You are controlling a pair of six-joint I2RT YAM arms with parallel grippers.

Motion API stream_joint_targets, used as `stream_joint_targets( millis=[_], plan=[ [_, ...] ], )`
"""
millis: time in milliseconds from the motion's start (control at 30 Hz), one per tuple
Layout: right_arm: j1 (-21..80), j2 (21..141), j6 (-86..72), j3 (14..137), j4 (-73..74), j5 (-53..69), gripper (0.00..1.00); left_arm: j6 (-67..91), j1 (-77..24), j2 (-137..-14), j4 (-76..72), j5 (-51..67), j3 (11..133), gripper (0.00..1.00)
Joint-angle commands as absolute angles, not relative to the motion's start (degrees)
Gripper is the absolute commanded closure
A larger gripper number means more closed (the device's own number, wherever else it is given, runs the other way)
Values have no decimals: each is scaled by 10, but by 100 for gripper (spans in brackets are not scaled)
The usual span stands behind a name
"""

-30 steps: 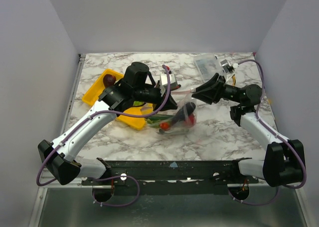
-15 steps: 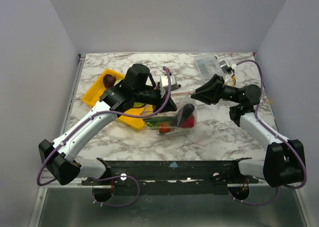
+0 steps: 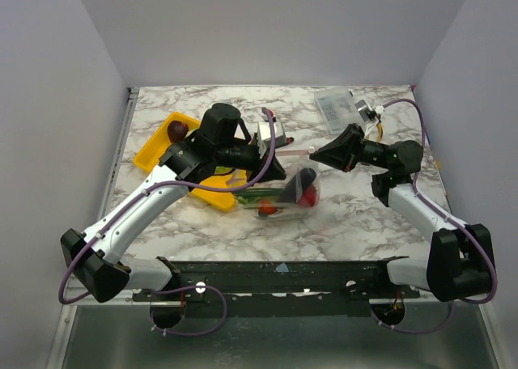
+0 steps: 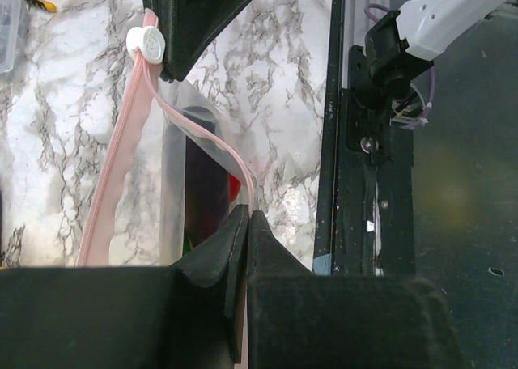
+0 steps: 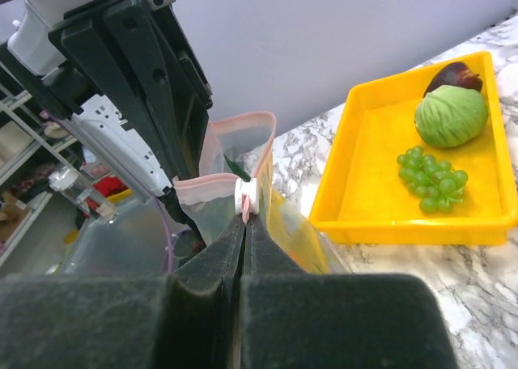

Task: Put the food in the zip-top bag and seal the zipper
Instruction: Adjust the zipper food storage bag at the center of the board, then zip the zipper food storage bag at the center of the board.

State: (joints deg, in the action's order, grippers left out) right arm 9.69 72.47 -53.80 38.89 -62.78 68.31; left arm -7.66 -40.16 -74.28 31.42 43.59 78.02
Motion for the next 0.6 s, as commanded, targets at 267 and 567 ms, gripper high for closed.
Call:
stream_joint_targets(
  millis=[267, 567],
  plan=[
    [100, 722, -587, 381, -685, 674, 100, -38, -399, -734, 269, 439, 825, 55],
    [100, 707, -571, 394, -631, 666, 100, -36, -404, -855, 307, 467, 980, 50]
  ],
)
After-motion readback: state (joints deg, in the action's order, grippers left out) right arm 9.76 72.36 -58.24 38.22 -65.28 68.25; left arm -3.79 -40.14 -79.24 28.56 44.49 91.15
